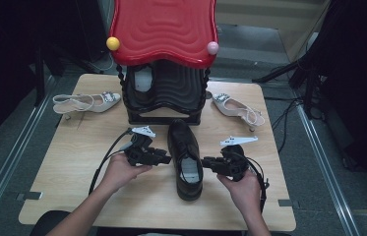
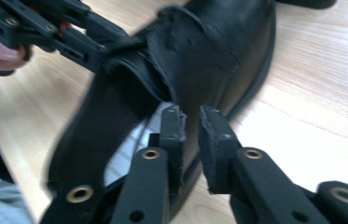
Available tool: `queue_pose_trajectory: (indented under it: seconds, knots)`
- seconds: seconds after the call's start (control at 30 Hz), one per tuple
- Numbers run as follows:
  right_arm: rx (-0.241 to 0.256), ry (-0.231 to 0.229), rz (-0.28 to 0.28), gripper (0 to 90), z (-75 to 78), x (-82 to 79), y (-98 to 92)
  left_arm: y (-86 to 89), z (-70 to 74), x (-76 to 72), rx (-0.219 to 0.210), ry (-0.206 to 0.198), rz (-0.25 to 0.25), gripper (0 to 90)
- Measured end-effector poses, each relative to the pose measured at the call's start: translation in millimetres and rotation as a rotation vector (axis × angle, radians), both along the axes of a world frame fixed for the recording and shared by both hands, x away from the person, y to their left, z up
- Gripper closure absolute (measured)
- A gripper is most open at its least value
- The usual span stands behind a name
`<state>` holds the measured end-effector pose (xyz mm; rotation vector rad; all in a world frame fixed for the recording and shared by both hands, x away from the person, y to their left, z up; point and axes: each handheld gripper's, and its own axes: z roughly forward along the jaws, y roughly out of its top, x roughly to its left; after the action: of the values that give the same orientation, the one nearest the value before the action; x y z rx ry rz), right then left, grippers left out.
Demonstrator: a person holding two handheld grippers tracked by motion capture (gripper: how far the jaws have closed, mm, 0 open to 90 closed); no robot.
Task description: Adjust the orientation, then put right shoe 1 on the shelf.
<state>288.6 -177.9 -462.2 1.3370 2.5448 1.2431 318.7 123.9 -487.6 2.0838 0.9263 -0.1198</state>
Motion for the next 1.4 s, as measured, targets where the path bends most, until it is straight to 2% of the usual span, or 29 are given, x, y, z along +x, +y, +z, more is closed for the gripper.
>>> queue_pose_trajectory:
  seconds: [0.17,0.23,0.27,0.33,0.43,0.57,0.83,1.1,1.27,1.4]
  knots:
    - [0.029,0.031,0.023,70.1,11.9,-5.0,9.2,9.1,15.5,1.3,-0.017,-0.01,-0.005,58.5]
    - [0.028,0.041,0.033,68.4,12.2,-5.0,14.3,13.4,21.7,2.9,-0.041,0.006,-0.019,67.4]
    - [0.026,0.037,0.037,67.0,12.0,-4.8,16.3,15.6,24.8,3.1,-0.046,-0.007,-0.023,73.8]
    - [0.015,0.026,0.051,66.0,11.9,-4.9,22.1,19.5,32.2,4.7,-0.027,-0.022,-0.026,80.9]
    - [0.015,0.044,0.059,64.3,13.0,-5.3,28.7,24.2,41.7,7.7,-0.03,-0.035,-0.025,85.0]
    - [0.024,0.062,0.064,61.0,14.6,-5.5,36.1,28.9,53.3,11.8,-0.03,-0.048,-0.021,86.2]
    - [0.006,0.085,0.086,55.2,12.2,-4.6,50.2,31.5,72.9,20.8,-0.019,-0.068,-0.026,85.4]
    - [-0.026,0.09,0.113,55.2,8.7,-2.0,68.4,33.6,96.8,31.6,-0.031,-0.095,-0.014,83.7]
    - [-0.061,0.093,0.099,55.2,2.2,3.0,76.7,34.6,108.9,38.1,-0.023,-0.11,-0.011,84.8]
    - [-0.083,0.134,0.075,55.8,-5.1,7.6,84.2,34.8,118.5,41.4,-0.032,-0.123,-0.017,85.4]
